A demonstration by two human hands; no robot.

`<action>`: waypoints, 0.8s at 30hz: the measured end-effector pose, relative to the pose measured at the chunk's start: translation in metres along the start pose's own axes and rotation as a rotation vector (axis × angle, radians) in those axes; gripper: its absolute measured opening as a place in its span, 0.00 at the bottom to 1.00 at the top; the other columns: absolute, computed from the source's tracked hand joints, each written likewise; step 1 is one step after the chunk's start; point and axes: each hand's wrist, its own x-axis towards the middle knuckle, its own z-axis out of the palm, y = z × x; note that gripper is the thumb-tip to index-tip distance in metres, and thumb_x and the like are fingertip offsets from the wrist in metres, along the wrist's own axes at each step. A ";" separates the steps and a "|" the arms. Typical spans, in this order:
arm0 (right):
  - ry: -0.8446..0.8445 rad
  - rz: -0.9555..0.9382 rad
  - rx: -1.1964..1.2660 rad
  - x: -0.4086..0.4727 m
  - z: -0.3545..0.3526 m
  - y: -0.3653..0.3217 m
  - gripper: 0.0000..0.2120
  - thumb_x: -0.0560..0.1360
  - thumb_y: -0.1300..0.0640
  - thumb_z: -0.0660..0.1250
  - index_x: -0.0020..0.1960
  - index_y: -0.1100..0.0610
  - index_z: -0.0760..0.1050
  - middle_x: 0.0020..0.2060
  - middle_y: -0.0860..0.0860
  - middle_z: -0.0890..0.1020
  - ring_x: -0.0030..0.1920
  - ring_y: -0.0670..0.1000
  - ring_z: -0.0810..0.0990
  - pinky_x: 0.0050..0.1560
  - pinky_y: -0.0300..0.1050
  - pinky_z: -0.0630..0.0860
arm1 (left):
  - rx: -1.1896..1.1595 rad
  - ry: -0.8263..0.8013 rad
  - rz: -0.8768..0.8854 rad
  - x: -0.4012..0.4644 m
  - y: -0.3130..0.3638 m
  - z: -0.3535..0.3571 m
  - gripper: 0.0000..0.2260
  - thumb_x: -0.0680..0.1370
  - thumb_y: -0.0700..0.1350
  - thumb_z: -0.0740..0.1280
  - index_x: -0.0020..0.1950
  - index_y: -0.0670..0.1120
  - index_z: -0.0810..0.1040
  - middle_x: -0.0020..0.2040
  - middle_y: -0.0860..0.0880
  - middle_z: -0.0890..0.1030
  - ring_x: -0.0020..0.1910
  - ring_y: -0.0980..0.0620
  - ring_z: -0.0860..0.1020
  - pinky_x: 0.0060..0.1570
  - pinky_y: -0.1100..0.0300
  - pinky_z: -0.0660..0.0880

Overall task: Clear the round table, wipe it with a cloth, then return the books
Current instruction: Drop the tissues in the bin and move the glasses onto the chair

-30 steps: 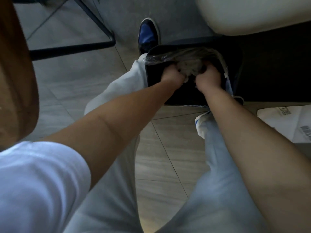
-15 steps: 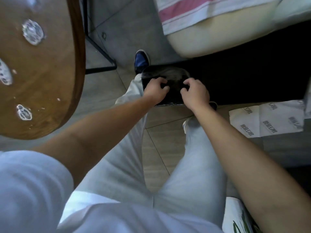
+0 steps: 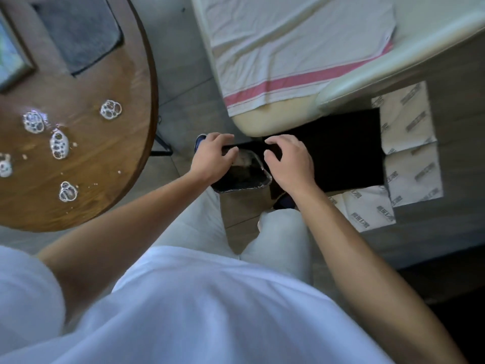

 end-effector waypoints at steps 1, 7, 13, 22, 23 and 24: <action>0.018 -0.028 -0.005 -0.006 -0.011 -0.006 0.14 0.81 0.51 0.66 0.65 0.50 0.80 0.65 0.48 0.79 0.65 0.53 0.75 0.61 0.46 0.71 | 0.008 0.028 0.030 -0.010 0.007 -0.011 0.20 0.82 0.53 0.66 0.74 0.51 0.75 0.73 0.45 0.73 0.72 0.45 0.71 0.72 0.51 0.68; 0.070 -0.239 0.002 -0.051 -0.070 -0.052 0.15 0.79 0.52 0.67 0.65 0.51 0.81 0.65 0.48 0.79 0.67 0.52 0.75 0.66 0.47 0.72 | -0.070 0.253 0.103 -0.086 0.041 -0.072 0.19 0.83 0.53 0.66 0.73 0.52 0.75 0.75 0.48 0.72 0.75 0.47 0.69 0.73 0.52 0.64; 0.160 -0.453 -0.015 -0.100 -0.116 -0.125 0.13 0.79 0.54 0.68 0.63 0.51 0.82 0.67 0.50 0.79 0.68 0.53 0.74 0.65 0.43 0.68 | -0.095 0.507 0.175 -0.177 0.043 -0.129 0.19 0.83 0.54 0.67 0.74 0.54 0.76 0.77 0.48 0.70 0.77 0.46 0.65 0.76 0.48 0.62; 0.312 -0.661 -0.102 -0.175 -0.131 -0.223 0.22 0.79 0.45 0.67 0.72 0.46 0.76 0.75 0.49 0.73 0.73 0.53 0.70 0.68 0.42 0.64 | 0.096 0.862 0.272 -0.275 -0.017 -0.233 0.26 0.81 0.59 0.61 0.78 0.51 0.70 0.82 0.46 0.64 0.83 0.43 0.55 0.79 0.45 0.54; 0.316 -0.683 -0.117 -0.181 -0.127 -0.234 0.23 0.79 0.45 0.67 0.74 0.46 0.74 0.76 0.48 0.72 0.75 0.53 0.68 0.69 0.43 0.63 | 0.099 0.893 0.273 -0.284 -0.025 -0.243 0.27 0.81 0.59 0.61 0.78 0.51 0.70 0.82 0.46 0.64 0.83 0.43 0.54 0.79 0.44 0.54; 0.323 -0.706 -0.135 -0.186 -0.122 -0.244 0.25 0.79 0.44 0.67 0.75 0.46 0.72 0.77 0.48 0.71 0.75 0.52 0.68 0.70 0.44 0.63 | 0.108 0.918 0.275 -0.292 -0.034 -0.253 0.27 0.82 0.59 0.61 0.79 0.51 0.69 0.82 0.46 0.63 0.83 0.43 0.54 0.80 0.44 0.54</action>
